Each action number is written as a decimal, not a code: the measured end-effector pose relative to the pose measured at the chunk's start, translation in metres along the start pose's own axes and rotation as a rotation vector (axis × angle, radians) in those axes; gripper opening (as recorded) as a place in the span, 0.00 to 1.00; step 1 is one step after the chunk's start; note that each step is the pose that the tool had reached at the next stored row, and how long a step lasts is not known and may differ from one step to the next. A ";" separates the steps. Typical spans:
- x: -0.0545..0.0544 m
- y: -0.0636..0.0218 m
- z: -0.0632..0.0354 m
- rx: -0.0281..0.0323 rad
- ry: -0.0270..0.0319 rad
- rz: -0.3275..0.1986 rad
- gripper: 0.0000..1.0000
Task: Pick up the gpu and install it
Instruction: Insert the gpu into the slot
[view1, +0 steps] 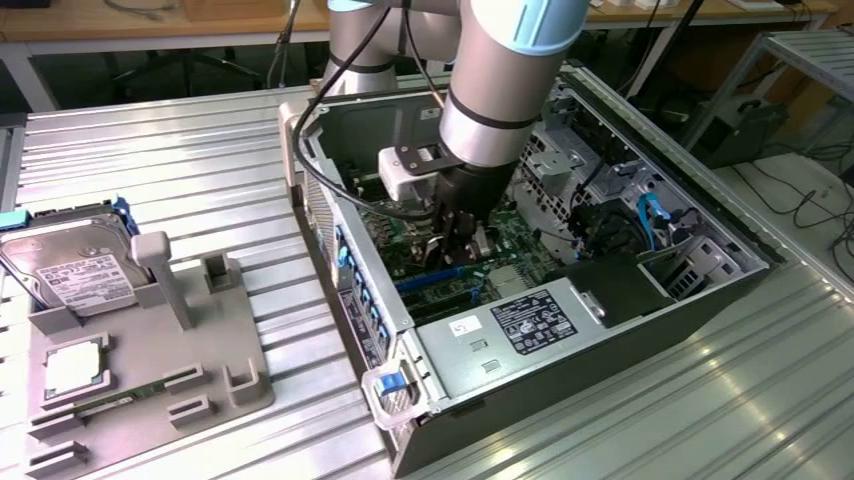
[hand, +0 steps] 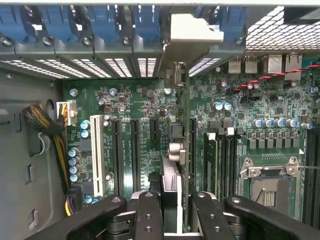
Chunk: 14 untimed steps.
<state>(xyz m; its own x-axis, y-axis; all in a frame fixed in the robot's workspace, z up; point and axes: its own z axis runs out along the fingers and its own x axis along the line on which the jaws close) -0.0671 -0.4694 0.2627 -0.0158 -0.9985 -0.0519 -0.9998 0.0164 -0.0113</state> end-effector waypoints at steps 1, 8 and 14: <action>0.000 0.0005 0.0007 -0.0001 0.0003 0.000 0.28; 0.001 0.0010 0.0119 -0.0002 0.0003 0.000 0.28; 0.001 0.0011 0.0170 -0.0002 0.0003 0.000 0.28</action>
<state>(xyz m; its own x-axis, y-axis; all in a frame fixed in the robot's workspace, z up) -0.0681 -0.4694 0.2457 -0.0153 -0.9986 -0.0516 -0.9998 0.0159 -0.0112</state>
